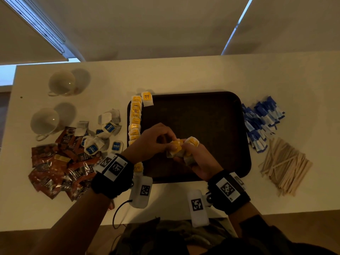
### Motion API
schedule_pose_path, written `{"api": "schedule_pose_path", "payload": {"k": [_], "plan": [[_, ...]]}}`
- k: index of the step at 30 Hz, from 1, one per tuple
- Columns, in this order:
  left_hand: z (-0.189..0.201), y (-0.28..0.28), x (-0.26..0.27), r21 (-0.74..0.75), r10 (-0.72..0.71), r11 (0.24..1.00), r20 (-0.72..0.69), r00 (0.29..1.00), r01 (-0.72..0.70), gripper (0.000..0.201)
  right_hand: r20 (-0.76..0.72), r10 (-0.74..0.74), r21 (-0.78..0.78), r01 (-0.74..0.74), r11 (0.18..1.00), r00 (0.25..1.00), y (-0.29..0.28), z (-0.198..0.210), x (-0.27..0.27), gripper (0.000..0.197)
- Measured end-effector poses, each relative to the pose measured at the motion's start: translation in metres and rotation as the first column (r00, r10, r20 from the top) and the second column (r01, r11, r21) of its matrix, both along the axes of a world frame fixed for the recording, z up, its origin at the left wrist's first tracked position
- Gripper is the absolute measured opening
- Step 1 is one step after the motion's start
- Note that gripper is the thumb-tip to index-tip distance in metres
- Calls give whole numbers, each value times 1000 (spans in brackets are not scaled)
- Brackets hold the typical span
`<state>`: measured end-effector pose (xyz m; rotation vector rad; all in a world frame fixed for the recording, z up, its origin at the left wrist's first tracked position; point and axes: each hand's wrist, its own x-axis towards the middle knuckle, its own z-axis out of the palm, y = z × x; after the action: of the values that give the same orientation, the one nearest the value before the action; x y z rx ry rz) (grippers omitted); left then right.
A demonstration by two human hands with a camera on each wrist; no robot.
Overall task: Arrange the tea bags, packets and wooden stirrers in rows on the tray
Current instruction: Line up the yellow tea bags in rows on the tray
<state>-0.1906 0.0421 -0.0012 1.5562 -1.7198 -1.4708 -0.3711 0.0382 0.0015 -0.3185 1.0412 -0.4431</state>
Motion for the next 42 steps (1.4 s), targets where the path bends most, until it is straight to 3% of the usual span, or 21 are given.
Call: {"api": "schedule_pose_path", "payload": {"k": [4, 9, 14, 17, 23, 26, 33, 36, 42], "plan": [[3, -1, 1, -64, 132, 989, -56, 990, -136, 12, -38, -53, 42, 55, 998, 998, -2, 1, 2, 12], [15, -3, 9, 193, 260, 959, -294, 920, -209, 12, -44, -167, 96, 170, 981, 985, -5, 4, 2, 15], [20, -1, 18, 224, 261, 955, -335, 905, -193, 23, -22, -140, 115, 141, 983, 990, -8, 15, 4, 8], [18, -1, 20, 188, 234, 964, -282, 930, -186, 22, 3, -61, 94, 60, 994, 998, -7, 17, 6, 12], [3, -9, 28, -2, 202, 979, -50, 978, -202, 21, 63, -72, 112, 65, 992, 995, -7, 10, 4, 21], [-6, -16, 31, -28, 236, 971, 10, 972, -236, 23, 82, -35, 82, 28, 996, 996, -8, 8, 4, 22], [-33, -68, 56, -192, 264, 959, 322, 909, -210, 31, 38, -41, 101, 37, 994, 998, -9, -5, -2, 28], [-47, -93, 70, -132, 170, 983, 394, 903, -127, 30, 28, -66, 92, 63, 994, 997, -8, -12, -5, 34], [-63, -126, 80, 84, -178, 984, 438, 881, 157, 27, -21, -51, 83, 52, 995, 999, -10, -24, -11, 27]]}}
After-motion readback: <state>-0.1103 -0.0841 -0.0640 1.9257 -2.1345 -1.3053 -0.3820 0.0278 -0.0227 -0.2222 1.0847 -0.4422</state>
